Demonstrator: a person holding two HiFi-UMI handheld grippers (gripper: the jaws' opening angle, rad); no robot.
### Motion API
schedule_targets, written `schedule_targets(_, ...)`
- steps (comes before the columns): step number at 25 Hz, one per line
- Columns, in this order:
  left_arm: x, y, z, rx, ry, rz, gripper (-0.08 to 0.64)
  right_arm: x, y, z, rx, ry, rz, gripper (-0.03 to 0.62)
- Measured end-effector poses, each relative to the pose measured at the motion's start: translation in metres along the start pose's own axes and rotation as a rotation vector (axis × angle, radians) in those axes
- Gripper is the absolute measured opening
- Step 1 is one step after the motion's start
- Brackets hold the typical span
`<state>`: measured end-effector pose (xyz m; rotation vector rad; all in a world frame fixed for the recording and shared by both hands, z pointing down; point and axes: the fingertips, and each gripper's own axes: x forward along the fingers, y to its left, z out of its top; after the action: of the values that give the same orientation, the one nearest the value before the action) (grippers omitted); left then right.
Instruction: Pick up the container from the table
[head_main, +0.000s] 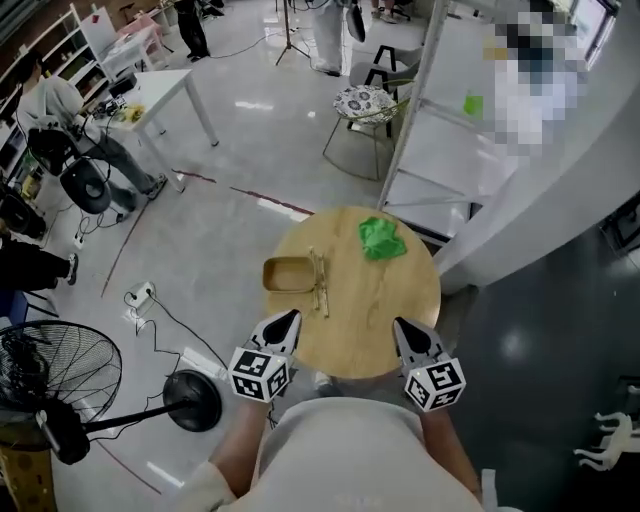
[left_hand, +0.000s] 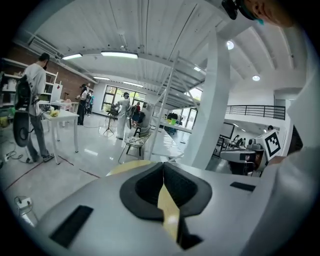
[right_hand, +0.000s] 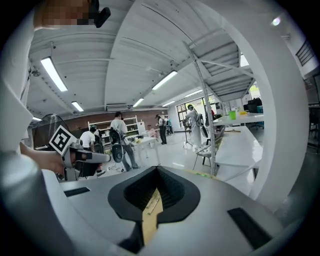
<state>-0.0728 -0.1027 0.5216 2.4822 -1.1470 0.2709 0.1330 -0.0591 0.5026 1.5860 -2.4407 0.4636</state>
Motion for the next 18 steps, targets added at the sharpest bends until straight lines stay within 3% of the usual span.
schedule_targets(8, 0.010, 0.070, -0.025, -0.153, 0.043, 0.074, 0.017, 0.040, -0.005, 0.006, -0.024, 0.043, -0.005, 0.025)
schedule_targets(18, 0.061, 0.133, -0.067, -0.449, 0.083, 0.260, 0.017, 0.067, -0.071, 0.004, -0.027, 0.112, 0.017, 0.025)
